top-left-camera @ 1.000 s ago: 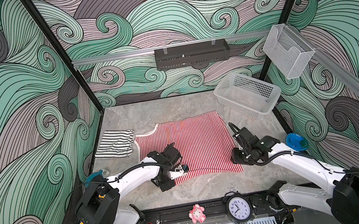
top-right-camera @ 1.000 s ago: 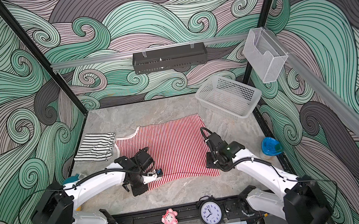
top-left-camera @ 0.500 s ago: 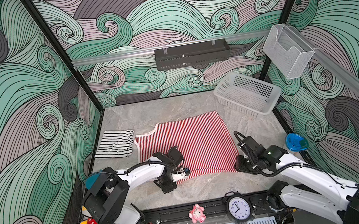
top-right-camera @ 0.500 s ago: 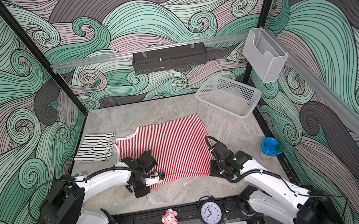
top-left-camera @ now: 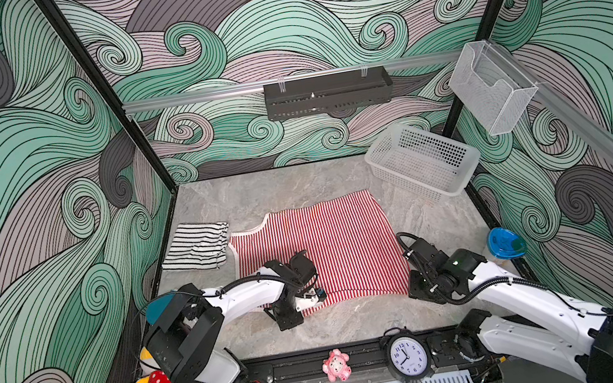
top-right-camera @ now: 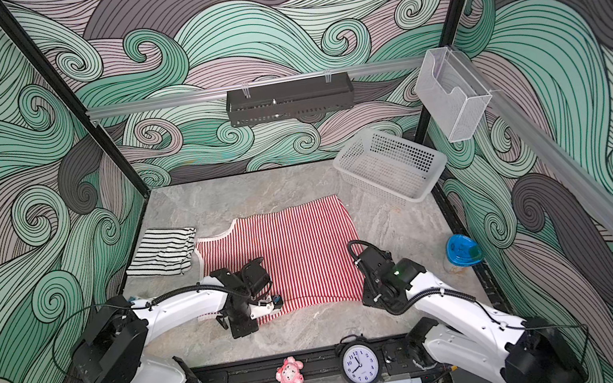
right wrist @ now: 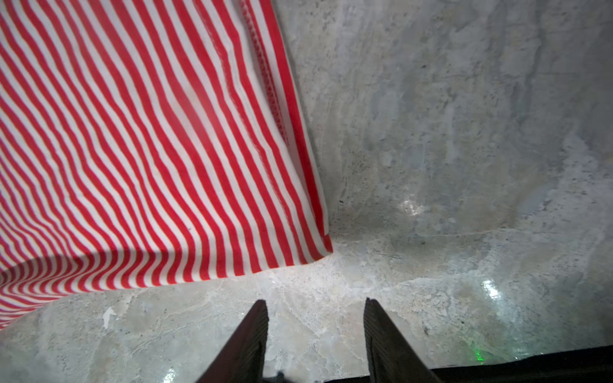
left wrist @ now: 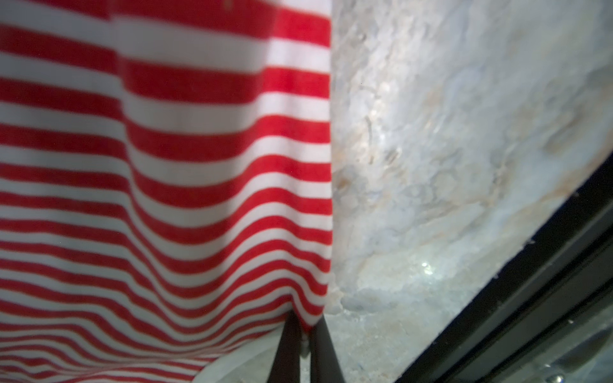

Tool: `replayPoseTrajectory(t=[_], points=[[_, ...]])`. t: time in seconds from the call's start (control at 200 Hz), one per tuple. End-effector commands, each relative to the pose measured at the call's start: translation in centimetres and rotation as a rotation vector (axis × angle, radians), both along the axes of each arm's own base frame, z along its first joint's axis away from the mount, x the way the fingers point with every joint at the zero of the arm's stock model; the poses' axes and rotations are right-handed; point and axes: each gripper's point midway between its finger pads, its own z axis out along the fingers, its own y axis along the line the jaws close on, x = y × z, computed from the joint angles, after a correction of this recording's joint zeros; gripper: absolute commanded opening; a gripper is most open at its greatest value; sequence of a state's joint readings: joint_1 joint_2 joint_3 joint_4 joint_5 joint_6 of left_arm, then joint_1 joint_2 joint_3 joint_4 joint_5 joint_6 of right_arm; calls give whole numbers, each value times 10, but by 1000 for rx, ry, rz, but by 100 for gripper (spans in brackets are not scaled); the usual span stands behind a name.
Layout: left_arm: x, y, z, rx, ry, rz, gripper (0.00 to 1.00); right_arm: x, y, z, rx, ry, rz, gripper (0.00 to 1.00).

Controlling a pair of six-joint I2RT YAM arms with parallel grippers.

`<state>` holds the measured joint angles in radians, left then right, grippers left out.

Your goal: Fold and stack the tank tops

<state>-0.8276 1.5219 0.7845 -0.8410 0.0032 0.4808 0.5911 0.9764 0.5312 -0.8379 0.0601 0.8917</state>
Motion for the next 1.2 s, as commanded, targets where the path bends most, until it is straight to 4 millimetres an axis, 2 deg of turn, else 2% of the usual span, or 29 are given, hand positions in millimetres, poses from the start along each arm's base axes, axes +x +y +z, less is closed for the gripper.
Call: replayPoseTrajectory(t=[0.0, 0.185, 0.411, 0.521, 0.886, 1.047, 1.137, 1.197], points=[[-6, 0, -6, -1, 15, -1, 0, 1, -12, -7, -62, 2, -51, 48], [-5, 0, -6, -1, 10, 4, 0, 14, -12, -8, -45, -35, -93, 46], [-4, 0, -4, -12, 2, 8, 0, 22, -7, -17, -20, -11, -94, 37], [-4, -1, -3, -15, -3, 10, 0, 23, -2, -20, -8, 12, -77, 30], [-1, -2, -2, -26, -25, 12, 0, 17, -3, -33, -26, 54, -66, 16], [1, -2, -1, -26, -32, 15, 0, 16, -2, -34, -23, 62, -63, 15], [2, -2, 1, -29, -43, 16, 0, 16, -4, -31, -27, 54, -67, 0], [3, -2, 3, -33, -50, 15, 0, 16, -4, -26, -24, 42, -65, 0]])
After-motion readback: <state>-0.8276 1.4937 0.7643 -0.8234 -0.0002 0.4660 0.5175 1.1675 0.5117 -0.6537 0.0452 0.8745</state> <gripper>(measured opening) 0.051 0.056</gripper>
